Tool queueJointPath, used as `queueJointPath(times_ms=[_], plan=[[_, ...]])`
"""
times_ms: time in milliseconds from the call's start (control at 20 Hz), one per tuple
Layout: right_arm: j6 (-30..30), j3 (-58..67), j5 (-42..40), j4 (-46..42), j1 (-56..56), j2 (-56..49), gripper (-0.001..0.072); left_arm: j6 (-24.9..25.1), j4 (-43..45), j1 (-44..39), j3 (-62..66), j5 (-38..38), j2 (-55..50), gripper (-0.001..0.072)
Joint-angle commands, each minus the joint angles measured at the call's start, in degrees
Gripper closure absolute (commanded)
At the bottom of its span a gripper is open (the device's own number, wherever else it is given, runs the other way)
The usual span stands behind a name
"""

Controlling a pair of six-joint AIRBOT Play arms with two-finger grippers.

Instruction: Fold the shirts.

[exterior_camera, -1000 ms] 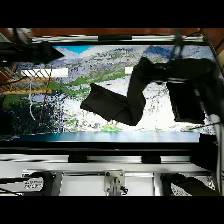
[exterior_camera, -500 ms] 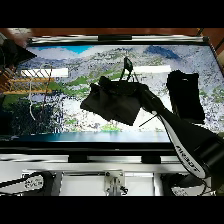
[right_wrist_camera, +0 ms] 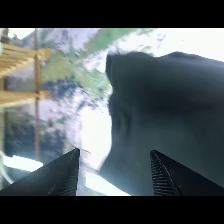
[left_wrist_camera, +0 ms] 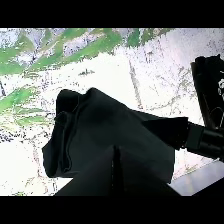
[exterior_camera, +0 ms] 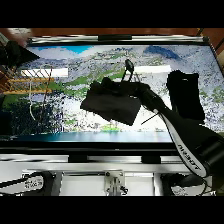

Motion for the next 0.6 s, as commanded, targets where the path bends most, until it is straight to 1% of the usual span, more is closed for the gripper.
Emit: queueJointPath(times_ms=[0,50,100,150,200,250,400,450,550], plan=[[-1.22,0.04,-20.85,-12.79,-8.09,5.09,0.0159,0.37,0.02,-0.07,0.02,-0.02,-0.04,0.0668],[-1.03,0.02,-28.11,-16.98,-11.56,6.43,0.0101,0.39,0.0,-0.07,0.02,-0.02,-0.04,0.0668],[-0.59,0.02,-35.1,-20.06,-15.08,6.97,0.0085,0.42,0.0,-0.07,0.02,-0.02,-0.04,0.0668],[-0.57,-0.44,-40.04,-20.76,-17.99,6.91,0.0086,0.83,0.02,-0.09,0.02,-0.02,-0.04,0.0668],[-0.68,-2.43,-41.92,-19.65,-20.44,6.88,0.0086,0.81,0.02,-0.09,0.02,-0.02,-0.04,0.0668],[-1.29,-5.2,-41.64,-17.05,-21.81,6.88,0.0086,0.81,0.02,-0.09,0.02,-0.02,-0.07,0.0668],[-5.35,-14.97,-31.85,-5.46,-22.4,6.82,0.0086,0.76,0.0,-0.07,0.02,-0.04,-0.04,0.0668],[-5.81,-17.68,-28.2,-2.99,-22.43,6.82,0.0086,0.74,0.0,-0.09,0.02,-0.09,-0.04,0.0668],[-5.33,-21.22,-23.65,-1.77,-22.4,6.82,0.0086,0.63,-0.02,-0.09,0.02,-0.09,-0.04,0.0668]])
